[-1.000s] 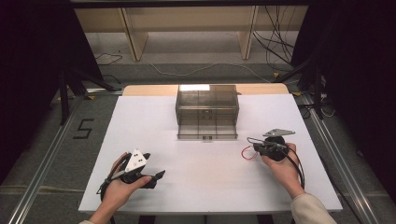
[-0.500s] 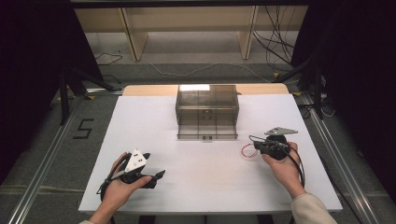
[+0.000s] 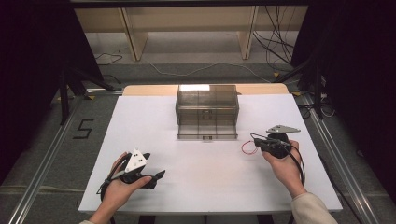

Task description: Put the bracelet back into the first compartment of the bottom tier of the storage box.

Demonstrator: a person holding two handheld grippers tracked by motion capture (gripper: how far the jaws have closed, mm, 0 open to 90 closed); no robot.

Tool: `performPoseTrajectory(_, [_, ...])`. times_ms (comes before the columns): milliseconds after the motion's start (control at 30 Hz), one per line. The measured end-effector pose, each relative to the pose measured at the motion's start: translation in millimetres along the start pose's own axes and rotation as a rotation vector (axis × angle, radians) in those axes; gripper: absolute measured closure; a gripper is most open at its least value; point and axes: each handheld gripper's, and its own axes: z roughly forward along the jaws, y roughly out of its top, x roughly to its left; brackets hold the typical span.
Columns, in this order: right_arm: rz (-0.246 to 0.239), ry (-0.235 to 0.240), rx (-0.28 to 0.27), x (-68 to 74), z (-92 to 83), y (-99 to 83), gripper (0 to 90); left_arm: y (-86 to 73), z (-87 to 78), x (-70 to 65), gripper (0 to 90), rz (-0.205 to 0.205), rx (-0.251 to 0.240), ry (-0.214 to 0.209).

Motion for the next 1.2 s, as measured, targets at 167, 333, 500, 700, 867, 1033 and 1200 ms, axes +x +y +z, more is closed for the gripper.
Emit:
performPoseTrajectory(167, [-0.002,0.004,-0.006,1.6,0.0,2.1,90.0,-0.1,0.0,0.2,16.2,-0.002,-0.002,0.001])
performPoseTrajectory(333, [0.0,0.002,-0.012,3.2,-0.2,4.5,90.0,0.0,-0.1,0.1,16.1,-0.001,-0.003,0.001])
performPoseTrajectory(500, [0.0,0.003,-0.02,3.9,-0.4,6.4,90.0,0.1,0.0,0.0,16.2,-0.001,-0.003,0.002])
performPoseTrajectory(700, [-0.003,0.004,-0.027,5.0,-1.0,8.7,90.0,0.2,-0.2,-0.2,16.1,0.001,-0.002,0.002])
performPoseTrajectory(867, [-0.003,0.005,-0.033,5.6,-1.1,10.6,90.0,0.1,-0.2,-0.3,16.2,0.002,-0.003,0.002])
performPoseTrajectory(1033, [-0.005,0.003,-0.037,6.6,-1.0,12.6,90.0,0.2,0.2,-0.2,16.1,0.002,-0.003,0.0])
performPoseTrajectory(1200, [-0.004,0.009,-0.039,7.2,-0.5,14.4,90.0,0.2,0.9,0.3,16.1,0.0,-0.001,-0.002])
